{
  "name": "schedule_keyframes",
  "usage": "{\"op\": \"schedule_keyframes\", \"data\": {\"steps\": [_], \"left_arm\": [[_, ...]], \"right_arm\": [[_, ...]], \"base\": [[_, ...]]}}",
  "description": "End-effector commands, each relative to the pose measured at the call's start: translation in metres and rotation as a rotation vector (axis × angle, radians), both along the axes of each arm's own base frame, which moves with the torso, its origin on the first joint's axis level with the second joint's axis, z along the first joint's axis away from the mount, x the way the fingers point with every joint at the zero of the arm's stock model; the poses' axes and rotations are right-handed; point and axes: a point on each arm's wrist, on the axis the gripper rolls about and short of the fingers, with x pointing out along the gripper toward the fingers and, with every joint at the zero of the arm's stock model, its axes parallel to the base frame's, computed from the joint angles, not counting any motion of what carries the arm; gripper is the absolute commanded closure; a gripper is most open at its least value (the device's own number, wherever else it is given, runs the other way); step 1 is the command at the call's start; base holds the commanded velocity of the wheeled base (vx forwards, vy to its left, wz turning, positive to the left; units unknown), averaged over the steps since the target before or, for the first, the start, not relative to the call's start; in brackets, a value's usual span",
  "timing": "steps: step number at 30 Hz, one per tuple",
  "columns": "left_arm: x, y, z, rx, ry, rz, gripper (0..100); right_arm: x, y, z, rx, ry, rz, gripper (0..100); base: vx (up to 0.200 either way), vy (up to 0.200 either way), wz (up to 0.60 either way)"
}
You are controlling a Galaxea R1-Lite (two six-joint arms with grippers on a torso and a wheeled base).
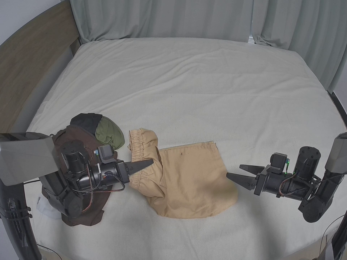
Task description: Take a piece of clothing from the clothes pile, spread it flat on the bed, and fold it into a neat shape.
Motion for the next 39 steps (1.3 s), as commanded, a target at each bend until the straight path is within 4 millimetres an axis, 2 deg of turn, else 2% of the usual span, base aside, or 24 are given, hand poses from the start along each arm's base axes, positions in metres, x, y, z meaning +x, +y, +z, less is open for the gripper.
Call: {"op": "schedule_keyframes", "data": {"steps": [1,17,19,24,30,32,33,39], "left_arm": [[0.003,-0.014,-0.003,-0.014,0.008,-0.033,100],[0.015,-0.061,-0.016,-0.060,0.053,-0.077,100],[0.018,-0.069,-0.021,-0.067,0.065,-0.078,100],[0.022,-0.075,-0.030,-0.079,0.101,-0.080,100],[0.023,-0.091,-0.051,-0.064,0.129,-0.087,100],[0.024,-0.092,-0.052,-0.064,0.131,-0.085,100],[0.026,-0.100,-0.061,-0.062,0.132,-0.071,100],[0.029,-0.111,-0.071,-0.060,0.131,-0.073,100]], "right_arm": [[0.002,-0.004,0.001,0.002,-0.008,-0.015,0],[0.010,-0.014,0.005,0.006,-0.032,-0.059,0],[0.013,-0.015,0.007,0.011,-0.043,-0.067,0],[0.018,-0.014,0.011,0.023,-0.062,-0.071,0],[0.021,-0.016,0.013,0.027,-0.073,-0.080,0],[0.021,-0.016,0.013,0.027,-0.073,-0.079,0],[0.021,-0.016,0.013,0.027,-0.073,-0.079,0],[0.022,-0.016,0.013,0.028,-0.076,-0.079,0]], "base": [[0.000,0.000,0.00],[0.000,0.000,0.00],[0.000,0.000,0.00],[0.000,0.000,0.00],[0.000,0.000,0.00],[0.000,0.000,0.00],[0.000,0.000,0.00],[0.000,0.000,0.00]]}}
